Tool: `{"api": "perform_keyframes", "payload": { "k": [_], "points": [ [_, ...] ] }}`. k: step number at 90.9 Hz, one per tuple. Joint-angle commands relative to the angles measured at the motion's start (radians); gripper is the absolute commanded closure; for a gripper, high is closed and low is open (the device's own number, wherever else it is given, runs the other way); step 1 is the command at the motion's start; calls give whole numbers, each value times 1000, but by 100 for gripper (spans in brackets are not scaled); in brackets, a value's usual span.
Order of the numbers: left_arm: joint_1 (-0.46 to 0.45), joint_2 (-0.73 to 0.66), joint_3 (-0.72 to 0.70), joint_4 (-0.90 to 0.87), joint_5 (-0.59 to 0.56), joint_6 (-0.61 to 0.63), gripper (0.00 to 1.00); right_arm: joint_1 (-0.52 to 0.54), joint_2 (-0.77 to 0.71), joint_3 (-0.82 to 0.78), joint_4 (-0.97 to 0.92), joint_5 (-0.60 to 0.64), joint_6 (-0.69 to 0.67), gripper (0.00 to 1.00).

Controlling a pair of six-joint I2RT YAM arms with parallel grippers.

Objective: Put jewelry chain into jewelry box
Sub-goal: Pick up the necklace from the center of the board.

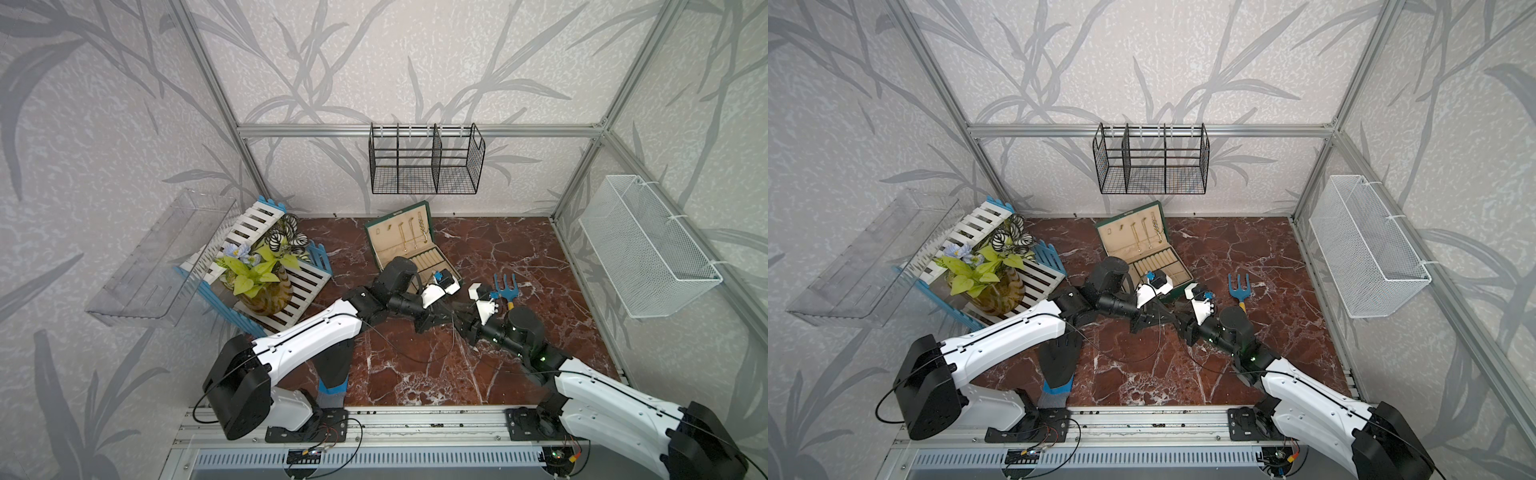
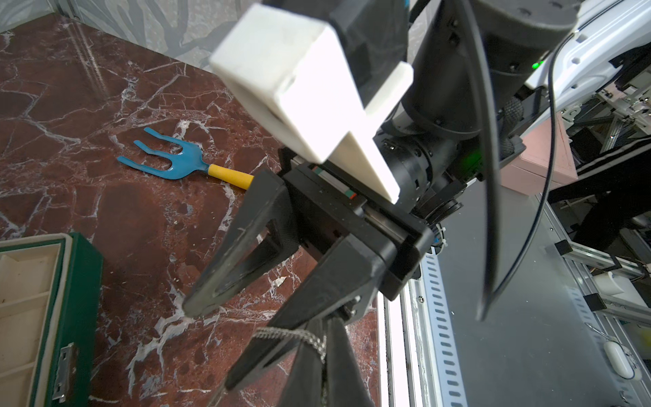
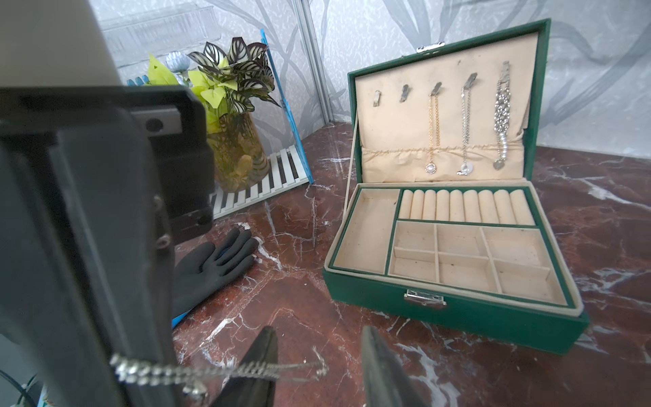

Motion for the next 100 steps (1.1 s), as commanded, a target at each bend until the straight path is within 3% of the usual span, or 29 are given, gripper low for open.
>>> {"api": "perform_keyframes", "payload": {
  "k": [1, 39, 54, 66, 86, 100],
  "points": [
    [-7, -14, 18, 51, 30, -27, 100, 6, -21, -11, 43, 28, -6, 64],
    [-7, -33, -64, 146, 15, -71, 100, 6, -93, -5, -34, 76, 4, 100],
    [1, -22, -111, 188, -5, -86, 100, 6, -105, 22, -101, 114, -34, 100],
    [9, -2, -181, 312, -36, -143, 97, 7, -63, 93, -250, 119, -98, 100],
    [23, 58, -257, 485, -92, -194, 95, 11, 16, 143, -325, 113, -146, 100],
    [49, 102, -290, 558, -165, -214, 87, 17, 84, 195, -414, 149, -148, 100]
  ]
}}
